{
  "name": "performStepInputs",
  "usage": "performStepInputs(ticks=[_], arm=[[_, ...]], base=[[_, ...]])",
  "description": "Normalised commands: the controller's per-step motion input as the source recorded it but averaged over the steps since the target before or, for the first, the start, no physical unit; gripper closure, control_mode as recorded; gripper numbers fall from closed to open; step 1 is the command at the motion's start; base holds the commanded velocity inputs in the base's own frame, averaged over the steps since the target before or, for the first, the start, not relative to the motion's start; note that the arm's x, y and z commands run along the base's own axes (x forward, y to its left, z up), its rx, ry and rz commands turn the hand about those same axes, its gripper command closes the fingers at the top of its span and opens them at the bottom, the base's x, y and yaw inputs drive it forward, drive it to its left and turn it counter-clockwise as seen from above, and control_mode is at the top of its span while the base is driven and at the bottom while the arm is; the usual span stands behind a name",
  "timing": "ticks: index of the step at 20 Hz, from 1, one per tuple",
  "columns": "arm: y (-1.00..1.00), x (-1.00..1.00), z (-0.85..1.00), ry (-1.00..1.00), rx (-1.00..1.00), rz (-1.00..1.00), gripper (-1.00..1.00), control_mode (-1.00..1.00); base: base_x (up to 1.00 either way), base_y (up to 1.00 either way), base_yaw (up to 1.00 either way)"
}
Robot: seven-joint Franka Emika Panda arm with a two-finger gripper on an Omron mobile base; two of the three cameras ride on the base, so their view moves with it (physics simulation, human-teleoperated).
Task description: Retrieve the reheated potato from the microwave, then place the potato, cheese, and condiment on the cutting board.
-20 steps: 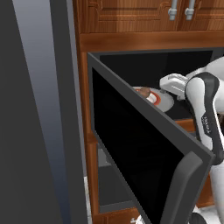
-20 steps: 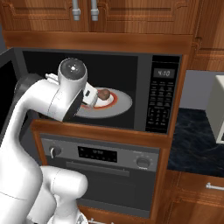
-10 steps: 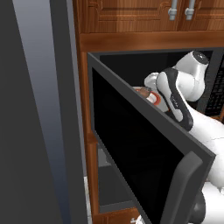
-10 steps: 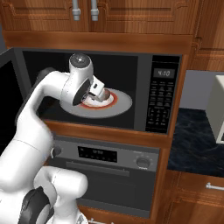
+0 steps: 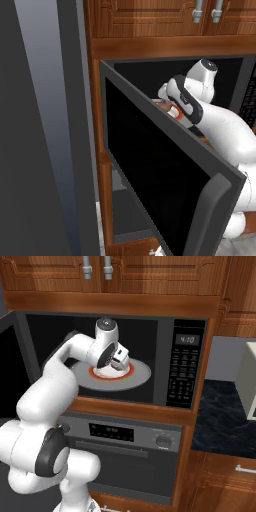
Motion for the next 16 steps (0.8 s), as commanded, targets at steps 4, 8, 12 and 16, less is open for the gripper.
performStepInputs(ticks=[4,8,12,16], arm=[[0.0,0.64,-0.41,0.0,-0.01,0.0,-1.0,-1.0],[0.0,0.56,-0.37,-0.02,-0.04,0.0,-1.0,-1.0],[0.0,0.42,-0.11,-0.06,-0.04,0.0,-1.0,-1.0],[0.0,0.39,-0.13,-0.07,-0.05,0.0,-1.0,-1.0]], base=[[0.0,0.0,0.0],[0.0,0.0,0.0],[0.0,0.0,0.0],[0.0,0.0,0.0]])
